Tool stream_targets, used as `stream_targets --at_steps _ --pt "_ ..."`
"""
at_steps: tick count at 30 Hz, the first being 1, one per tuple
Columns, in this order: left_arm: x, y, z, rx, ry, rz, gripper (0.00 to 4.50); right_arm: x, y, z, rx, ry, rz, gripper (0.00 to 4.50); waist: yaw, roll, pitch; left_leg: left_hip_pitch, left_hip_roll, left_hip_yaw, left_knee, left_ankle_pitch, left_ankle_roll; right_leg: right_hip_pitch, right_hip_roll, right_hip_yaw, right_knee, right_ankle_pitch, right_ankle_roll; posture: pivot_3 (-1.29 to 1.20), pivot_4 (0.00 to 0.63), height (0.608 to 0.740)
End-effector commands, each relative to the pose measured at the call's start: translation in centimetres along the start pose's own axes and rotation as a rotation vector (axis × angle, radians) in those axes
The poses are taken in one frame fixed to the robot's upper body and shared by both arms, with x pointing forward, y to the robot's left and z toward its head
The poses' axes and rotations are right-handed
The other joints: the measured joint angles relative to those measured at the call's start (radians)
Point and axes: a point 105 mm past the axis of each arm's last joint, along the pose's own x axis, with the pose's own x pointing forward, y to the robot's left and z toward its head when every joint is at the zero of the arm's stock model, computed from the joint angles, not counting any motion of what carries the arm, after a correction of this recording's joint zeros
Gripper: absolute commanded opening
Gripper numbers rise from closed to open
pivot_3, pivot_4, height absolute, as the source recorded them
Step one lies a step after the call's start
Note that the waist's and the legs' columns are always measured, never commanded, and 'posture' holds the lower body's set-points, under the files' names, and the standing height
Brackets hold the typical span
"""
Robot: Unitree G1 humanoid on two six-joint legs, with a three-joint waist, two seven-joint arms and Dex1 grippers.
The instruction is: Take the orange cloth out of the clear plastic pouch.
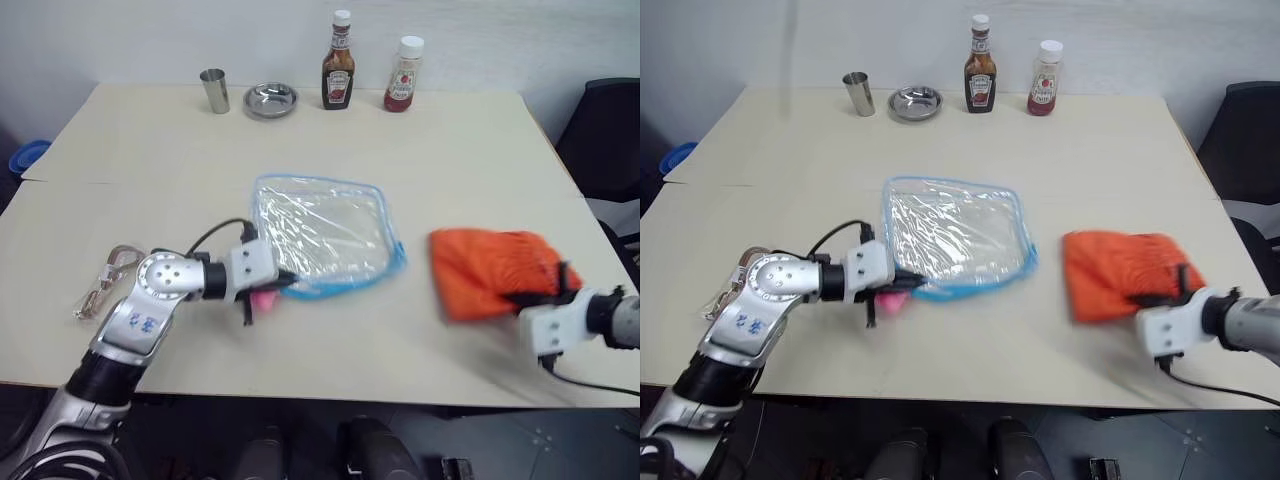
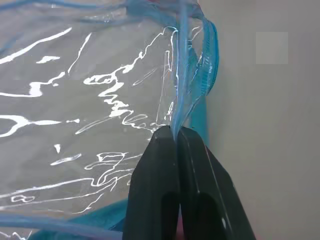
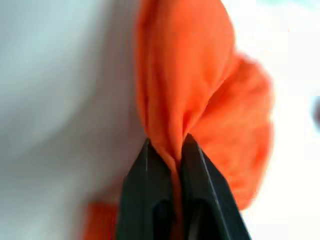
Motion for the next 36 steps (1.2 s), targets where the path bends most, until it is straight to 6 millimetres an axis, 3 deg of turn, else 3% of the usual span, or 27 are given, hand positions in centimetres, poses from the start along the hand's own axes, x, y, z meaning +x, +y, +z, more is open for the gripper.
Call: stream_targets --at_steps 1,7,8,11,15,17,21,23,29,32,36 --pt "-0.7 -1.3 -0.4 0.013 0.032 -0.054 0.0 -0.1 0.3 1.9 0.131 -0.059 -0.051 0.04 0.001 0.0 0.0 0.0 0.0 0.0 -0.001 0.0 0.0 0.0 0.0 0.0 0.0 0.0 0.0 0.0 0.15 0.74" --pt "-1.0 -0.2 -0.9 -0.044 0.054 0.015 0.0 0.2 1.8 4.4 0.231 -0.097 -0.055 0.04 0.0 0.001 0.0 0.0 0.0 0.0 -0.001 -0.002 0.003 0.0 0.0 0.0 0.0 0.0 0.0 0.0 0.15 0.74" --pt "-1.0 -0.3 -0.7 -0.061 0.045 0.013 0.0 0.2 2.0 4.6 0.238 -0.097 -0.05 0.28 0.0 0.001 0.0 0.0 0.0 0.0 -0.001 -0.002 0.003 0.0 0.0 0.0 0.0 0.0 0.0 0.0 0.15 0.74" --pt "-1.1 -0.3 -0.1 -0.116 0.01 0.01 0.72 0.1 2.0 4.8 0.29 -0.098 -0.043 1.1 0.001 0.001 0.0 0.0 0.0 0.0 -0.001 -0.001 0.002 0.0 0.001 0.0 0.0 0.0 0.0 0.0 0.15 0.74" --pt "-2.7 -0.5 1.6 -0.239 -0.092 -0.023 1.93 -0.9 2.3 5.3 0.406 -0.113 0.022 2.47 0.003 0.001 0.0 -0.001 0.0 -0.001 -0.001 -0.001 0.002 0.0 0.0 0.0 -0.001 0.0 0.0 0.0 0.15 0.74" --pt "-4.0 -0.9 2.6 -0.315 -0.147 -0.059 2.55 -2.4 3.3 6.0 0.503 -0.131 0.148 3.13 0.004 0.002 0.0 -0.002 0.0 -0.001 -0.001 -0.001 0.002 0.0 0.0 -0.001 -0.001 0.0 0.0 0.0 0.15 0.74" --pt "-7.0 0.9 3.4 -0.473 -0.21 0.027 3.77 -5.3 -0.1 5.0 0.762 -0.125 0.037 4.45 0.001 0.002 0.0 -0.001 0.0 -0.002 -0.001 -0.001 0.003 0.001 0.0 -0.001 -0.002 0.0 0.0 0.0 0.15 0.74" --pt "-9.1 1.0 3.6 -0.499 -0.193 0.023 4.31 -7.3 -0.6 3.6 0.867 -0.107 0.031 4.5 0.001 0.001 0.0 -0.001 0.0 -0.003 0.0 -0.002 0.003 0.002 0.0 -0.001 -0.002 0.0 0.0 0.0 0.15 0.74" --pt "-14.5 2.2 0.9 -0.469 -0.025 0.131 4.31 -12.0 -1.5 -1.4 1.162 -0.017 -0.036 4.5 0.002 0.001 0.001 0.0 -0.001 -0.003 -0.005 -0.003 0.006 0.002 0.0 -0.002 -0.007 0.0 0.0 0.0 0.15 0.74" --pt "-16.8 3.4 -0.1 -0.483 -0.006 0.204 4.31 -12.8 -0.7 -3.0 1.181 0.046 -0.035 4.5 0.001 0.001 0.001 0.0 -0.001 -0.003 -0.006 -0.004 0.006 0.001 0.0 -0.002 -0.008 0.0 0.0 0.0 0.15 0.74" --pt "-17.5 4.5 0.1 -0.44 -0.024 0.235 4.31 -12.4 -0.7 -3.6 1.203 0.026 -0.044 4.5 0.001 0.002 0.001 -0.001 -0.001 -0.003 -0.007 -0.004 0.007 0.001 -0.001 -0.002 -0.008 0.0 0.0 0.0 0.15 0.74"
